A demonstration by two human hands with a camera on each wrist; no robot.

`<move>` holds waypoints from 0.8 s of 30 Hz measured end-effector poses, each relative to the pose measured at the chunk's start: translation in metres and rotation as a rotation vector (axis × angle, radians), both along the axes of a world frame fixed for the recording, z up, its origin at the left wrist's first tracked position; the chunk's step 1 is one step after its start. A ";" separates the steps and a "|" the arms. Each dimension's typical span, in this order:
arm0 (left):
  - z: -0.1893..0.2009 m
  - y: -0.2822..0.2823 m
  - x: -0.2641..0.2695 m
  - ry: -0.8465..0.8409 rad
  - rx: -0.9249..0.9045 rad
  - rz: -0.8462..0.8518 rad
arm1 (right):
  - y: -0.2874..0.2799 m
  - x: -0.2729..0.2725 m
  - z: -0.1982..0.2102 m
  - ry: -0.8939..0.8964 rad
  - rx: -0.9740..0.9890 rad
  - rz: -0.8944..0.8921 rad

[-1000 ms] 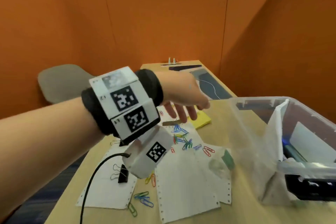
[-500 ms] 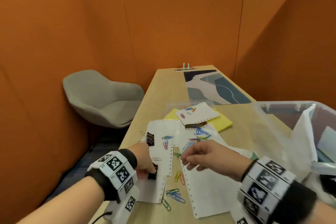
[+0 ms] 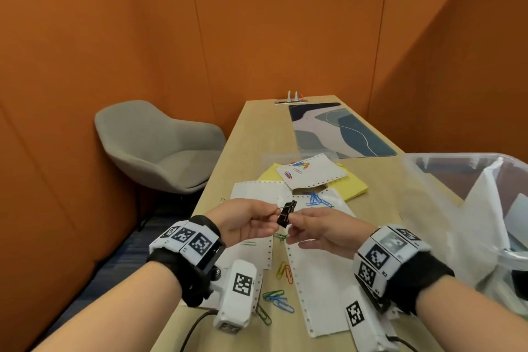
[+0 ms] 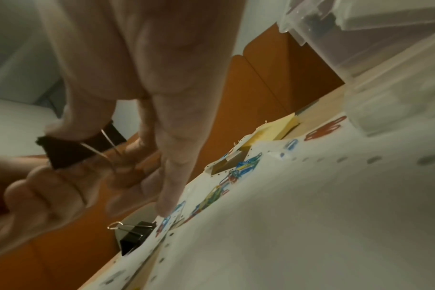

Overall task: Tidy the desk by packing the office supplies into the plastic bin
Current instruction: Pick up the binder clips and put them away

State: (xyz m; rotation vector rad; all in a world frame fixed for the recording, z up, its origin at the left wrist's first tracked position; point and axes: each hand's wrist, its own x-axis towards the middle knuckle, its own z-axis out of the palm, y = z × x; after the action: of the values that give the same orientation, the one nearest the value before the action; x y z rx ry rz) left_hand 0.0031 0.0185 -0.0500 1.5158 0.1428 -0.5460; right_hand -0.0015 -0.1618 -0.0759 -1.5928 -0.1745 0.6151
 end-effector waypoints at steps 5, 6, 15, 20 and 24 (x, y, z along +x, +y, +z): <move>-0.002 -0.011 0.002 -0.243 0.162 0.034 | -0.010 0.001 -0.002 -0.084 -0.112 -0.157; -0.002 -0.013 0.001 -0.307 0.208 0.023 | -0.012 0.001 -0.002 -0.084 -0.120 -0.191; -0.009 -0.033 0.003 -0.419 0.141 -0.037 | -0.017 -0.003 0.002 -0.128 -0.122 -0.177; -0.011 -0.043 -0.004 -0.422 0.103 -0.139 | -0.015 -0.006 0.010 -0.002 0.023 -0.198; -0.013 -0.046 0.000 -0.515 0.197 -0.033 | -0.018 -0.008 0.012 -0.082 -0.061 -0.144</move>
State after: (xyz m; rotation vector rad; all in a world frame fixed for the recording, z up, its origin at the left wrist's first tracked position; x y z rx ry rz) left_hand 0.0031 -0.0270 -0.0630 1.8061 -0.2340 -0.1557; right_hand -0.0092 -0.1795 -0.0634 -1.6745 -0.1016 0.4472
